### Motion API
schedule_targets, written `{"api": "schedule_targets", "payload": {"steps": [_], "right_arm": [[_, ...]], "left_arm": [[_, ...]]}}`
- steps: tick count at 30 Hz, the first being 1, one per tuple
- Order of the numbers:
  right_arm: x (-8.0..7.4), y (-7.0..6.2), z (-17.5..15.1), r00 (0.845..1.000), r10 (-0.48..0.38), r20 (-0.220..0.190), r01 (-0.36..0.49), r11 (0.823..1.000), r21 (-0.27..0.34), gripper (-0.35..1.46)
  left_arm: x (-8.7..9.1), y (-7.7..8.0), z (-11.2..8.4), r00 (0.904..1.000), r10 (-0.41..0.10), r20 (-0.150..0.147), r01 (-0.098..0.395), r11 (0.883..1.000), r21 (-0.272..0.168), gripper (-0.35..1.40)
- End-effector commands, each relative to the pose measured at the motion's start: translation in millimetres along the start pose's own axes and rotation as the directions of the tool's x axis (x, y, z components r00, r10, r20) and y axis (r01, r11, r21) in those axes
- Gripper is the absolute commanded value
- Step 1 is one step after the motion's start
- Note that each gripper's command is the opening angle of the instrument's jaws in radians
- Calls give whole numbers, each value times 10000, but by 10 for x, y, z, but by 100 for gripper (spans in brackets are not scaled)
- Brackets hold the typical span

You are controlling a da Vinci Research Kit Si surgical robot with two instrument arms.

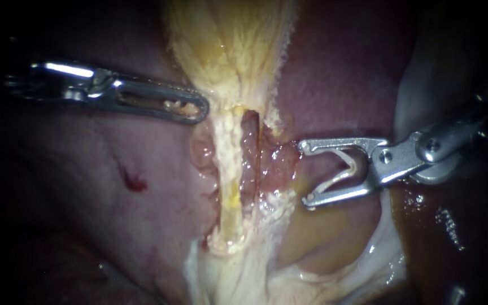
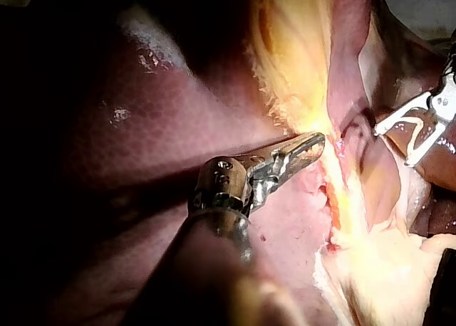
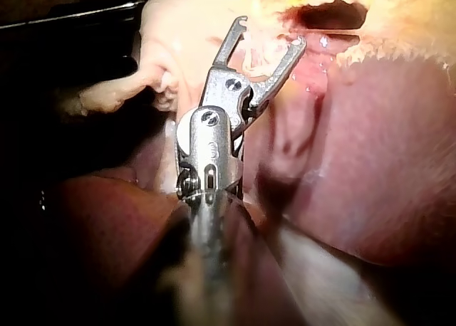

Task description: Clipping first clip left tube

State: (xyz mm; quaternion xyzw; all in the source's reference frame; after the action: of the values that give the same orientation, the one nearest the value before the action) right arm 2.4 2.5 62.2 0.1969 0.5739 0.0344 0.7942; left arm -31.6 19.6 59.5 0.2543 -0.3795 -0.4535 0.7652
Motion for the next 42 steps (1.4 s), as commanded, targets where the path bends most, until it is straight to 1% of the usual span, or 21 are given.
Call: {"api": "schedule_targets", "payload": {"steps": [1,3,7,15,19,22,30,36,37,42], "right_arm": [[0,0,0,10000,0,1,0,10000,0,50],[0,0,0,10000,0,1,0,10000,0,50],[0,0,0,10000,1,1,-1,10000,0,50],[2,-1,9,10000,-12,-4,12,10000,34,50],[2,-5,24,9999,-115,-15,115,9999,126,50],[1,-7,39,10000,-39,-9,40,9999,154,50],[-2,-9,77,9999,163,4,-163,9995,262,50],[-10,-11,100,9982,602,27,-602,9974,396,50],[-13,-11,104,9962,873,39,-874,9952,446,50],[-27,-10,118,9908,1351,88,-1353,9891,573,50]], "left_arm": [[0,0,-4,10000,0,3,0,10000,-29,-35],[0,-1,-11,10000,0,15,0,10000,-54,-35],[0,0,-16,10000,-1,14,1,10000,-53,-35],[0,1,-17,10000,0,26,0,10000,-75,-35],[0,3,-16,10000,0,26,0,10000,-75,-35],[0,4,-16,10000,0,26,0,10000,-74,-35],[-1,6,-15,10000,-1,27,1,10000,-76,-35],[-1,6,-15,10000,-1,27,2,10000,-77,-35],[-1,6,-15,10000,-1,27,2,10000,-77,-35],[-1,6,-15,10000,-2,28,2,10000,-78,-35]]}}
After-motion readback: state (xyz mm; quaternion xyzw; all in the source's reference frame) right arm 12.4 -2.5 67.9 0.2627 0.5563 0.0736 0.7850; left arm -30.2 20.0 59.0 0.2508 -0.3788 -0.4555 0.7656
